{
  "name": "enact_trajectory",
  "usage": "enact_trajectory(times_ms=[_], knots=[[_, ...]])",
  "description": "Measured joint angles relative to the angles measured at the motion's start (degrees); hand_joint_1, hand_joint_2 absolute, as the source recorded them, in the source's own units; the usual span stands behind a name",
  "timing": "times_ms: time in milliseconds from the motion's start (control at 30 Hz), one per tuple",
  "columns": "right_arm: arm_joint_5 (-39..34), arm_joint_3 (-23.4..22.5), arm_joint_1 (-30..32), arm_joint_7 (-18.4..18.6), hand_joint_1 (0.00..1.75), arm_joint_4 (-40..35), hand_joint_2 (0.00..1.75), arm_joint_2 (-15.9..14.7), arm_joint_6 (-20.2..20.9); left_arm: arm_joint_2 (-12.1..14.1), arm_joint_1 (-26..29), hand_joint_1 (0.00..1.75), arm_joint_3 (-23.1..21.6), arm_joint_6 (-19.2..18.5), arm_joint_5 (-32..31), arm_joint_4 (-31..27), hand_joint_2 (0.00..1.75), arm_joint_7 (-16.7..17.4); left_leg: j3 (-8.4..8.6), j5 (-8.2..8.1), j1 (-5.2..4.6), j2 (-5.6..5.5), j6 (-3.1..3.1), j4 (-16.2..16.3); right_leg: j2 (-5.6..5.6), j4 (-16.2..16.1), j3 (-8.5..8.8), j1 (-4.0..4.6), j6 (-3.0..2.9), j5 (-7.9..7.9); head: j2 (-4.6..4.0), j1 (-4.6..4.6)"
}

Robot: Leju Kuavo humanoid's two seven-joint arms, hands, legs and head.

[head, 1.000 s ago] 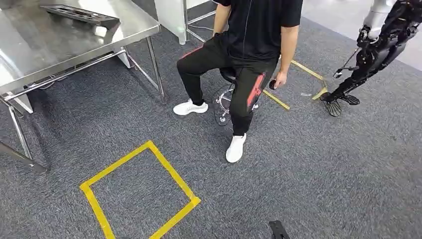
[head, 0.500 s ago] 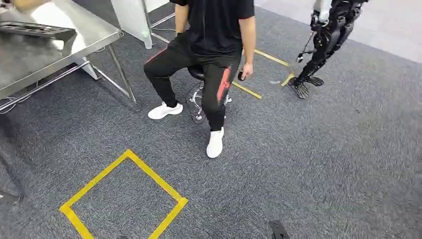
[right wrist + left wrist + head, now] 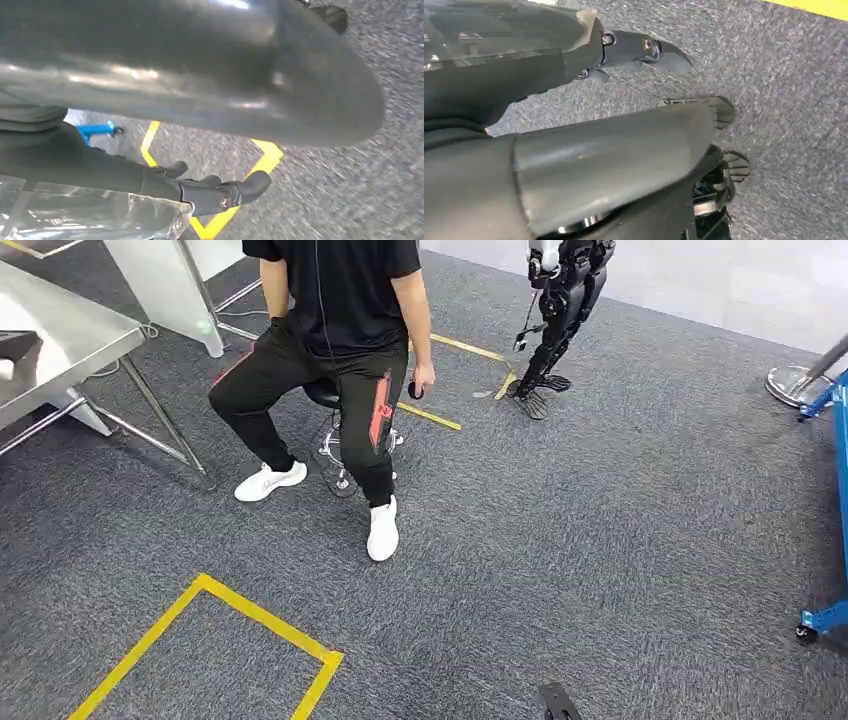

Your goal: Take the parts from the cabinet and place them on the table.

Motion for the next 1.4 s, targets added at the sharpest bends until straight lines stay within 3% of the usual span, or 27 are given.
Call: enact_trajectory(times_ms=[33, 67, 133, 200, 233, 300, 367, 400, 533, 567, 600, 633, 700, 733, 800, 833, 867, 900, 933, 1033, 1067, 1133, 1200, 1267, 1300, 1367, 1400], knots=[[0.0, 0.0, 0.1, 0.0, 0.00, 0.0, 0.00, -0.1, 0.0, -0.1, -0.1, 0.00, 0.0, 0.0, 0.0, 0.0, 0.00, 0.1, 0.13, 0.41, 0.35, 0.67, 0.60, -0.6, 0.55, 0.0, -0.65, 0.31, 0.45, 0.03, 0.00, 0.00], [0.0, 0.0, 0.2, 0.0, 0.00, 0.0, 0.00, -0.2, 0.0, -0.1, -0.2, 0.00, 0.0, -0.1, -0.1, -0.1, 0.00, 0.3, 0.37, 0.73, 0.43, 1.51, 1.03, -1.0, -2.88, 1.3, -1.09, 0.20, 0.49, -0.58, 0.00, 0.00], [0.0, 0.0, -0.2, -0.1, 0.00, 0.0, 0.00, 0.0, 0.1, 0.0, -0.1, 0.00, 0.1, -0.1, -0.3, 0.0, 0.00, 1.4, 0.33, 0.71, 0.31, 2.97, 1.62, -1.1, -6.36, 7.9, -4.37, 0.39, 0.01, -4.11, 0.00, 0.44], [0.3, 0.0, -0.2, -0.2, 0.00, 0.0, 0.00, -0.1, 0.5, 0.0, 0.0, 0.00, 0.0, -0.3, -0.3, 0.0, 0.00, 3.7, 0.23, 0.65, 0.24, 4.66, 1.68, -1.1, -6.83, 16.6, -8.59, 0.14, 0.03, -7.35, 0.00, 0.42], [0.5, 0.0, -0.1, -0.2, 0.00, 0.0, 0.00, -0.1, 0.6, 0.0, 0.0, 0.00, 0.0, -0.5, -0.3, 0.0, 0.00, 4.7, 0.23, 0.61, 0.27, 5.36, 1.63, -1.1, -6.89, 18.4, -9.37, -0.04, 0.45, -7.55, 0.00, 0.42], [0.7, 0.0, 0.0, -0.1, 0.00, 0.0, 0.00, -0.2, 0.8, -0.1, -0.1, 0.00, 0.0, -0.8, -0.4, 0.0, 0.00, 6.0, 0.36, 0.46, 0.44, 6.59, 1.37, -1.1, -7.26, 14.1, -6.85, -0.41, 1.66, -5.58, 0.00, 0.42], [0.6, 0.0, -0.3, 0.2, 0.00, 0.0, 0.00, -0.2, 0.9, -0.2, -0.2, 0.00, 0.0, -1.2, -0.7, -0.1, 0.00, 6.2, 0.90, 0.03, 0.70, 7.96, 0.65, -0.9, -10.41, 1.6, 0.32, -0.78, 3.12, -1.57, 0.00, 0.44], [0.5, 0.0, -0.5, 0.5, 0.00, 0.0, 0.00, 0.0, 0.9, 0.0, -0.2, 0.00, 0.0, -1.2, -0.8, 0.0, 0.00, 6.2, 1.05, -0.24, 0.26, 8.38, 0.15, -0.9, -12.13, 0.7, 0.71, -0.53, 2.57, -1.57, 0.00, 0.46], [0.1, 0.0, -0.3, 0.7, 0.00, 0.0, 0.00, 0.1, 0.7, 0.1, -0.7, 0.00, -0.3, -2.1, -0.9, -0.1, 0.00, 6.1, 1.91, -0.24, 0.28, 10.30, -1.26, -1.5, -9.57, 0.3, 0.58, -0.03, 0.54, -0.95, 0.00, 0.28], [0.1, 0.0, -0.2, 0.7, 0.00, 0.0, 0.00, 0.1, 0.6, 0.0, -0.9, 0.00, -0.3, -2.2, -0.9, -0.1, 0.00, 6.0, 1.75, -0.95, 0.76, 8.53, -1.75, -1.1, -8.84, 0.1, 0.73, -1.03, -0.03, -0.72, 0.00, 0.20], [0.2, 0.0, -0.2, 0.5, 0.00, 0.0, 0.00, 0.2, 0.5, 0.1, -1.0, 0.00, -0.3, -2.2, -0.8, -0.1, 0.00, 5.8, 1.02, -2.53, 0.90, 5.55, -1.67, 0.7, -8.33, 0.1, 0.70, -0.84, -0.41, -0.68, 0.00, 0.04], [0.2, 0.0, -0.3, 0.3, 0.00, 0.0, 0.00, 0.2, 0.5, 0.1, -0.9, 0.00, -0.3, -2.2, -0.8, -0.1, 0.00, 5.7, -0.76, -5.03, 0.85, 4.00, -1.53, 4.8, -7.84, 0.1, 0.66, -0.68, -1.24, -0.67, 0.00, 0.00], [0.6, 0.0, -0.3, -0.3, 0.00, 0.0, 0.00, 0.4, 0.5, 0.1, -0.6, 0.00, -0.3, -2.4, -0.4, -0.1, 0.00, 5.5, -5.63, -9.11, 0.79, 3.01, -1.50, 14.7, -6.33, 0.1, 0.66, -0.23, -1.62, -0.69, 0.00, -0.11], [0.8, 0.0, -0.3, -0.3, 0.00, 0.0, 0.00, 0.4, 0.5, 0.1, -0.5, 0.00, -0.3, -2.4, -0.4, -0.1, 0.00, 5.4, -7.09, -9.41, 0.79, 2.93, -1.44, 17.1, -5.62, 0.1, 0.68, -0.08, -1.62, -0.70, 0.00, -0.09], [1.1, 0.0, -0.2, -0.4, 0.00, 0.0, 0.00, 0.4, 0.5, 0.0, -0.4, 0.00, -0.3, -2.4, -0.2, -0.1, 0.00, 5.2, -6.85, -6.92, 0.80, 2.91, -1.13, 15.4, -4.23, 0.2, 0.82, 0.13, -1.62, -0.70, 0.00, -0.09], [1.1, 0.0, -0.2, -0.4, 0.00, 0.0, 0.00, 0.4, 0.5, 0.0, -0.4, 0.00, -0.3, -2.4, -0.2, -0.1, 0.00, 5.1, -4.33, -3.25, 0.80, 2.62, -0.77, 9.8, -3.10, 0.2, 1.04, 0.20, -1.61, -0.70, 0.00, -0.09], [1.1, 0.0, -0.2, -0.4, 0.00, 0.0, 0.00, 0.4, 0.5, 0.0, -0.4, 0.00, -0.3, -2.4, -0.1, -0.1, 0.00, 5.1, -1.95, -0.53, 0.80, 1.39, -0.39, 4.6, -2.23, 0.2, 1.22, 0.23, -1.58, -0.70, 0.00, -0.11], [1.1, 0.0, -0.2, -0.4, 0.00, 0.0, 0.00, 0.6, 0.5, 0.2, -0.4, 0.00, -0.3, -2.4, 0.0, -0.1, 0.00, 5.0, -0.57, 0.49, 0.86, -2.07, 0.10, 1.3, -1.68, 0.2, 1.05, -0.02, -1.53, -0.69, 0.00, -0.04], [1.1, 0.0, -0.4, -0.4, 0.00, 0.0, 0.00, 0.5, 0.5, 0.2, -0.3, 0.00, -0.3, -2.4, 0.1, 0.0, 0.00, 5.0, -0.12, 0.19, 0.99, -3.22, 0.14, -0.2, -1.06, 0.6, 0.67, 0.94, -1.14, -0.67, 0.00, 0.00], [1.1, 0.0, -0.1, -0.5, 0.00, 0.0, 0.00, 0.7, 0.5, 0.2, -0.4, 0.00, -0.3, -2.4, 0.1, 0.0, 0.00, 5.0, -0.25, 0.31, -0.01, -1.24, 0.54, -0.2, 0.95, 0.0, -0.23, -0.33, 0.07, 0.03, 0.00, -0.13], [1.1, 0.0, 0.0, -0.5, 0.00, 0.0, 0.00, 0.5, 0.5, 0.1, -0.5, 0.00, -0.2, -2.4, 0.1, -0.1, 0.00, 4.9, 0.29, 0.97, 0.73, -0.15, 1.08, -1.5, 0.87, 0.3, -0.60, 0.00, 0.47, -0.07, 0.00, 0.00], [1.1, 0.0, -0.2, -0.5, 0.00, 0.0, 0.00, 0.6, 0.5, 0.2, -0.5, 0.00, -0.2, -2.2, 0.1, -0.1, 0.00, 4.8, 0.81, 1.16, 0.38, 1.44, 1.63, -2.0, -5.08, 4.5, -2.78, 0.27, 0.08, -2.43, 0.00, 0.44], [1.1, 0.0, -0.5, -0.5, 0.00, 0.0, 0.00, 0.5, 0.5, 0.2, -0.4, 0.00, -0.2, -2.3, 0.1, -0.1, 0.00, 4.8, 0.81, 1.06, 0.05, 3.52, 1.73, -2.0, -6.65, 13.8, -7.43, 0.13, -0.14, -6.25, 0.00, 0.42], [1.2, 0.0, -0.2, -0.5, 0.00, 0.0, 0.00, 0.5, 0.5, 0.1, -0.4, 0.00, -0.2, -2.3, 0.1, -0.1, 0.00, 4.8, 0.83, 0.96, 0.06, 5.15, 1.69, -2.0, -6.92, 17.6, -9.20, -0.16, 0.65, -6.86, 0.00, 0.44], [1.2, 0.0, -0.1, -0.5, 0.00, 0.0, 0.00, 0.5, 0.5, 0.1, -0.4, 0.00, -0.2, -2.3, 0.2, -0.1, 0.00, 4.8, 0.89, 0.86, 0.10, 5.82, 1.54, -2.0, -7.10, 15.2, -7.86, -0.37, 1.34, -5.69, 0.00, 0.46], [1.2, 0.0, -0.2, -0.5, 0.00, 0.0, 0.00, 0.4, 0.5, 0.0, -0.5, 0.00, -0.2, -2.2, 0.2, -0.1, 0.00, 4.6, 1.29, 0.55, 0.24, 7.08, 1.06, -1.9, -8.66, 4.6, -1.88, -0.73, 2.67, -1.93, 0.00, 0.44], [1.2, 0.0, -0.3, -0.5, 0.00, 0.0, 0.00, 0.5, 0.5, 0.0, -0.5, 0.00, -0.2, -2.2, 0.2, -0.1, 0.00, 4.6, 1.61, 0.30, -0.10, 7.54, 0.67, -1.8, -11.77, -0.1, 0.85, -0.71, 2.80, -0.86, 0.00, 0.50]])
